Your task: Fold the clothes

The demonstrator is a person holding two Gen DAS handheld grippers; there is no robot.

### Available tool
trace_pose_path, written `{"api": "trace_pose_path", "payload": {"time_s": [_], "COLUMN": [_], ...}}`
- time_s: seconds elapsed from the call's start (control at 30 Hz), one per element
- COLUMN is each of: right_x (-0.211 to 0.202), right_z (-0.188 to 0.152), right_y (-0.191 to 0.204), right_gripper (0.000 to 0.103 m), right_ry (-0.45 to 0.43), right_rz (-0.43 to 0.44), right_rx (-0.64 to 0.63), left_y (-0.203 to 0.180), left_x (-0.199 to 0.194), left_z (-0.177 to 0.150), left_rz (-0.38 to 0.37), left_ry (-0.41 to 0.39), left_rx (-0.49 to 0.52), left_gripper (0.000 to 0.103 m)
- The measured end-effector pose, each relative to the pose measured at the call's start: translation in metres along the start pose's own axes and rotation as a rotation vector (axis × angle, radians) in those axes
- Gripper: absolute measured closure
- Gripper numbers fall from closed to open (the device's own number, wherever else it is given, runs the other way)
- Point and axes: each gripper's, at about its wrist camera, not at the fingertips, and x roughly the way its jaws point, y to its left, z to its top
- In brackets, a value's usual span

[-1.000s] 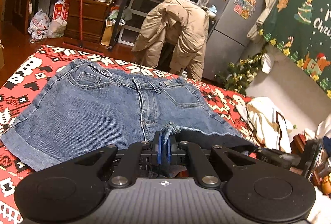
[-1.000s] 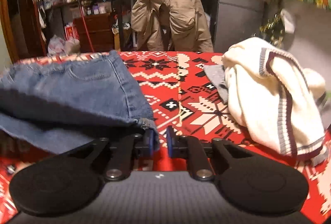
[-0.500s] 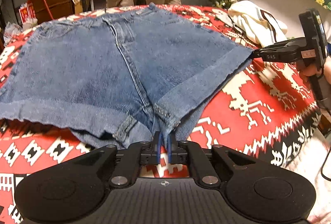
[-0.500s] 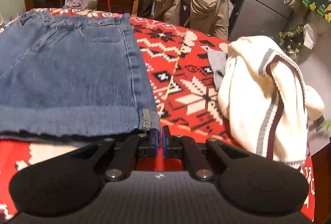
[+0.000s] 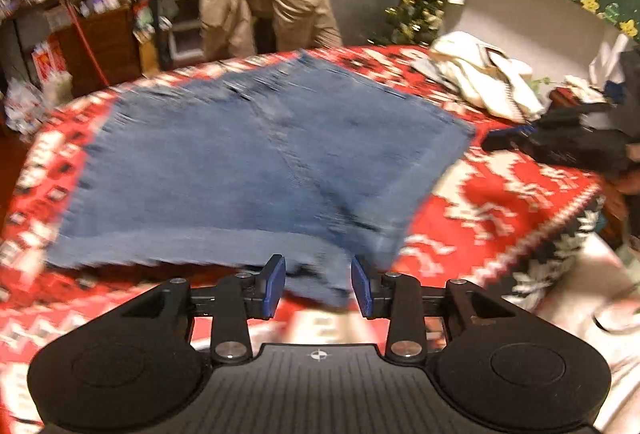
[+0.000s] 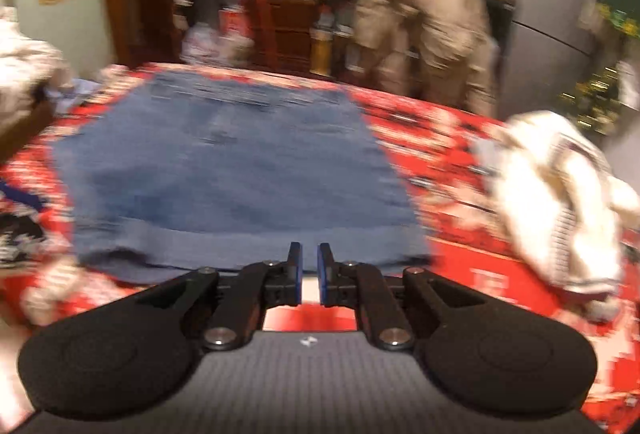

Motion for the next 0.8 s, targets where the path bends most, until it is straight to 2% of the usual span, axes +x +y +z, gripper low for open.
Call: {"api": "trace_pose_path", "payload": {"time_s": [0.1,0.13,0.2,0.27,0.4,0.57,0.63,0.67,0.8], "right_x": [0.003,0.005,0.015,0.027,0.049,0.069,0.076,0.078,0.067], "right_z": [0.005,0.006,0.004,0.001,-0.006,-0.005,-0.004,-0.003,0.006], "right_y": [0.050,0.067,0.101,0.128,0.168,0.192,0.197,0.197,0.178], "right_gripper": [0.094,0.091,0.076,0.073,0.072,0.066,0.067,0.068,0.068], "right_ry": [-0.003,0.002,0.020,0.036,0.051,0.048,0.025,0.013,-0.072], "right_rz": [0.106,0.130,0.150,0.172,0.097,0.077,0.006,-0.023,-0.065], "right_rx": [0.002,-0.013,-0.043,-0.068,-0.156,-0.185,-0.215,-0.211,-0.047], "left_y": [0.031,0.042,0.068,0.093,0.124,0.150,0.161,0.165,0.171], "left_x": [-0.009,-0.012,-0.015,-0.015,-0.014,-0.004,0.006,0.010,0.023], "left_z": [-0.004,-0.006,-0.011,-0.018,-0.038,-0.054,-0.058,-0.058,-0.053], "left_rz": [0.084,0.118,0.171,0.196,0.257,0.295,0.279,0.281,0.305], "left_ry": [-0.026,-0.028,-0.022,-0.015,-0.021,-0.046,-0.029,-0.024,-0.055], "left_rx": [0.068,0.081,0.077,0.044,-0.005,-0.044,-0.075,-0.084,-0.082], "left_gripper": [0.067,0.067,0.067,0.066,0.066,0.059,0.058,0.058,0.058]}}
